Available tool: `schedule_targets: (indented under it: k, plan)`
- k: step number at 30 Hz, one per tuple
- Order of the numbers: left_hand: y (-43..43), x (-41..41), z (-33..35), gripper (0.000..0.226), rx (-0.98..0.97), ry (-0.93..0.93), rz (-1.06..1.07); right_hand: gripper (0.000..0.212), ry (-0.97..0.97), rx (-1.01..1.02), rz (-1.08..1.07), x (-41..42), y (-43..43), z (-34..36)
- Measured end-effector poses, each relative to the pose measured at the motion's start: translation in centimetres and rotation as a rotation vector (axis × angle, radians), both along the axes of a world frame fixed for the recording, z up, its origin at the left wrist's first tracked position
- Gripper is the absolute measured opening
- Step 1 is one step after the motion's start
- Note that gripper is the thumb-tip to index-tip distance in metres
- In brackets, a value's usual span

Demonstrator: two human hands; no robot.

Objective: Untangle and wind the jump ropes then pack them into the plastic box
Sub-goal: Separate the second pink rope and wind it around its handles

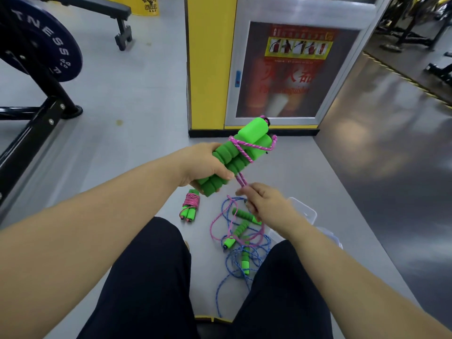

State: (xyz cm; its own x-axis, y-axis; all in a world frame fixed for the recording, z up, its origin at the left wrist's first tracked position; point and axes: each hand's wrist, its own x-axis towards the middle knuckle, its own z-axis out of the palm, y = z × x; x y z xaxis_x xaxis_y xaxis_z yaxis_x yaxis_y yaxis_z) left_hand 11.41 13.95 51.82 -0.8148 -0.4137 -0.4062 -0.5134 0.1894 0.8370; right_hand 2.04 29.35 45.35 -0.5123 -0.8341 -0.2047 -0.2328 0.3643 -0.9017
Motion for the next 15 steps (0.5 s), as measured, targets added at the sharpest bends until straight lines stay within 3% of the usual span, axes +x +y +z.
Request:
schedule_targets:
  k: [3,6,10,15]
  plan:
    - [-0.6,0.3,-0.3,0.039,-0.554,-0.139,-0.055,0.027,0.430,0.194,0.219,-0.1,0.6,1.4]
    - [0.6,0.0,-0.9,0.040,-1.071,-0.299,-0.188,0.029,0.685,0.193,0.379,-0.2,0.3,4.9]
    - [2.6,-0.6,-1.1,0.045,-1.295,-0.344,-0.407,0.026,1.105,0.124,0.399,-2.9,-0.7,8.8]
    - [4.2,-0.6,0.1,0.042,-1.406,-0.263,-0.630,0.020,0.927,-0.009,0.491,-6.3,-0.9,10.4]
